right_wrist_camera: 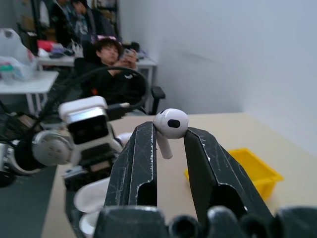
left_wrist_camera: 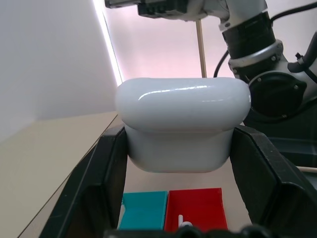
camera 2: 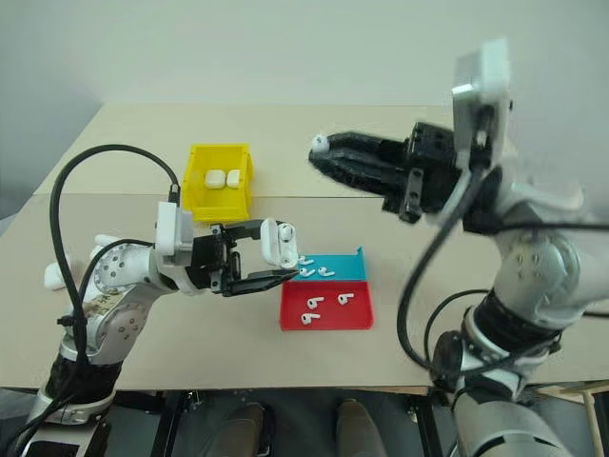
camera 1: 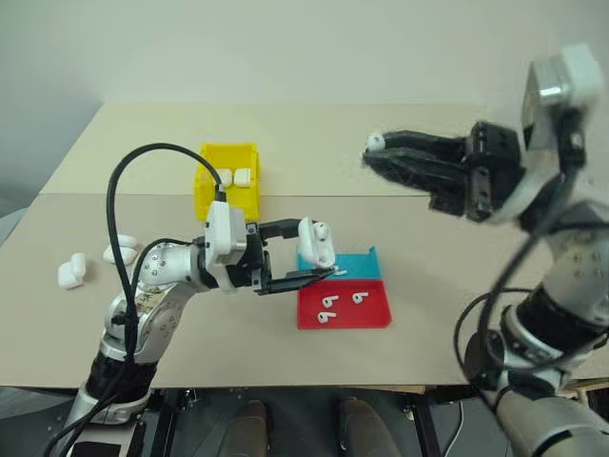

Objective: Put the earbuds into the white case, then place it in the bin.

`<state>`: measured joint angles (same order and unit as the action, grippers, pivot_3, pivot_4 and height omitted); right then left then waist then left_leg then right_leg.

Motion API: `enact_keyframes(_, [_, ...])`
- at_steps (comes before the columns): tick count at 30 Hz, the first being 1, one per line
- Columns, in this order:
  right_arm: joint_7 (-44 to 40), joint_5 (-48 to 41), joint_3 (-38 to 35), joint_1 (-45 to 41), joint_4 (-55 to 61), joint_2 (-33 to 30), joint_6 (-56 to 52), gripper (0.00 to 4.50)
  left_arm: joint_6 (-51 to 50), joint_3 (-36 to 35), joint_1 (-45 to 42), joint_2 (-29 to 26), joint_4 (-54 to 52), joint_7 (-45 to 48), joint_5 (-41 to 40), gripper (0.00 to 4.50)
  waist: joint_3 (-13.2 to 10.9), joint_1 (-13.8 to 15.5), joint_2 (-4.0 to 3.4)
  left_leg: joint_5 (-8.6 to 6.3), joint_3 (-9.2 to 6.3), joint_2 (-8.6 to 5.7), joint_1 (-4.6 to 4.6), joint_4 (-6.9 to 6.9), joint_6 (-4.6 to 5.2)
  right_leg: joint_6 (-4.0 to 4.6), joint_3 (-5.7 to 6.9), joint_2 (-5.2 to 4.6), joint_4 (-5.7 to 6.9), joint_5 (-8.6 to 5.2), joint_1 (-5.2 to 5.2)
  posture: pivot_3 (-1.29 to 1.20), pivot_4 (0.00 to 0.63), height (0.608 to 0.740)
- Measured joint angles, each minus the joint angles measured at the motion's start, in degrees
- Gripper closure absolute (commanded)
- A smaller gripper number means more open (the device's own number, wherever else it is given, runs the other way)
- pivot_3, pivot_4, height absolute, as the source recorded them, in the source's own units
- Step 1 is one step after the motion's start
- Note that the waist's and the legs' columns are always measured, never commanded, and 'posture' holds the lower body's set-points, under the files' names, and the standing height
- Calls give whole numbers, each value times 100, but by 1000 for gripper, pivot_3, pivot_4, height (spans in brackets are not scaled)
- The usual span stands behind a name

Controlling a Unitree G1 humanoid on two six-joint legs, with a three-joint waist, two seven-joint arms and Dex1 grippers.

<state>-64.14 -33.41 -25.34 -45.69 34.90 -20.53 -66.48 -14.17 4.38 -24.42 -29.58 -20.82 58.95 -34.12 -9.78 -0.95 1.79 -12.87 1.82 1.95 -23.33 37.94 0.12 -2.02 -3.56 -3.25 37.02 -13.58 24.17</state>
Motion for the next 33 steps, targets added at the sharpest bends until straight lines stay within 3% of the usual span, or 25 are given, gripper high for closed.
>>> enact_keyframes(6, [704, -915, 31, 620, 526, 13, 127, 3572, -98, 53, -71, 109, 42, -82, 39, 1720, 0, -15, 0, 0, -1, 1, 1, 0, 0, -2, 0, 2, -1, 0, 1, 0, 150, 740])
enact_keyframes(13, [1218, -1427, 584, 1084, 587, -296, 498, 3572, 30, 61, -71, 248, 131, -91, 219, 1720, 0, -17, 0, 0, -1, -1, 1, 0, 0, -3, -2, 2, -2, 0, 0, 0, 150, 740])
enact_keyframes(33, [1657, -1522, 1526, 1750, 494, -1134, 1632, 3572, 44, 59, -21, 274, 136, -130, 253, 1720, 0, -6, 1, 0, -2, -1, -3, 0, 0, -5, -2, 2, -11, -2, 0, 0, 150, 740])
